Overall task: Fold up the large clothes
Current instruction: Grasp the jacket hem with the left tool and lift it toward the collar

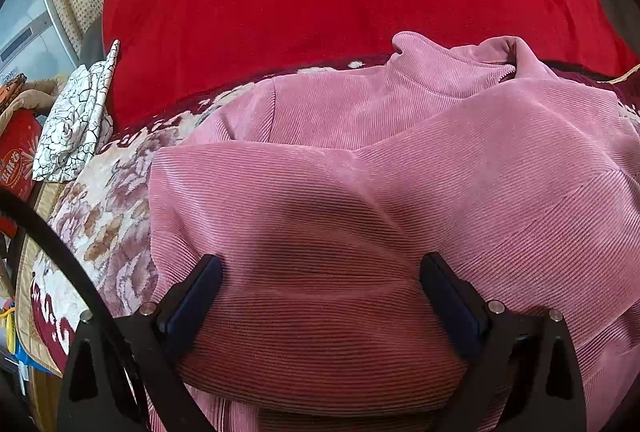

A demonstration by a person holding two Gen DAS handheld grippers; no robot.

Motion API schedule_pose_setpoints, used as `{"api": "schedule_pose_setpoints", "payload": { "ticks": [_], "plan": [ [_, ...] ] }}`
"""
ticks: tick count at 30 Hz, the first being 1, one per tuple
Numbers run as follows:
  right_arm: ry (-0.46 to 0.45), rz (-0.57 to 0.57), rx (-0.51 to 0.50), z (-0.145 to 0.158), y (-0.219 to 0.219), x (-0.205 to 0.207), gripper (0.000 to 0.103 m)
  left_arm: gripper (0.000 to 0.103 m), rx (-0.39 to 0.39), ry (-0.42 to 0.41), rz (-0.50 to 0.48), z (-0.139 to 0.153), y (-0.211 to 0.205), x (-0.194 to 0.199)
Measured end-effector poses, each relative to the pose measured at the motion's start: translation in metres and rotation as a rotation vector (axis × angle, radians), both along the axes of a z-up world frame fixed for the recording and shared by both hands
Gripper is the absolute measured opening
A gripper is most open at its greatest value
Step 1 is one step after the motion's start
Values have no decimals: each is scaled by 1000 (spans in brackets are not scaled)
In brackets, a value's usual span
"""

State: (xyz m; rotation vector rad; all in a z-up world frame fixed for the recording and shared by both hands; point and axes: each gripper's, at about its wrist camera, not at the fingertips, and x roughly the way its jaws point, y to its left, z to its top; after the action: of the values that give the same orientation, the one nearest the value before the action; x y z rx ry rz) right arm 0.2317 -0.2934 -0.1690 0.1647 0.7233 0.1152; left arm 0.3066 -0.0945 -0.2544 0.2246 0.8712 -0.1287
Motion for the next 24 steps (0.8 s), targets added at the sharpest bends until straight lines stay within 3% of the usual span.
{"api": "schedule_pose_setpoints", "payload": {
  "ticks": [3,13,17,18,20,23,24],
  "plan": [
    [111,-33,-12,-19,-5,13,45,99,1,-1,0,0,0,0],
    [94,-31,-3,-16,-6,12,45,99,13,14,-12,10,1,2],
    [29,-58,25,-6,-14,5,45,99,27,-124,85,34,22,-4],
    [10,-73,23,-3,-16,3,45,99,17,-125,112,35,30,-2],
    [3,-100,38,-2,-23,3,45,99,-7,-68,174,29,43,8],
    [97,-110,67,-16,-28,14,48,101,-74,118,202,-3,56,27],
    [140,-119,51,-24,-28,19,49,101,-90,107,216,-3,59,26]
  ]
}}
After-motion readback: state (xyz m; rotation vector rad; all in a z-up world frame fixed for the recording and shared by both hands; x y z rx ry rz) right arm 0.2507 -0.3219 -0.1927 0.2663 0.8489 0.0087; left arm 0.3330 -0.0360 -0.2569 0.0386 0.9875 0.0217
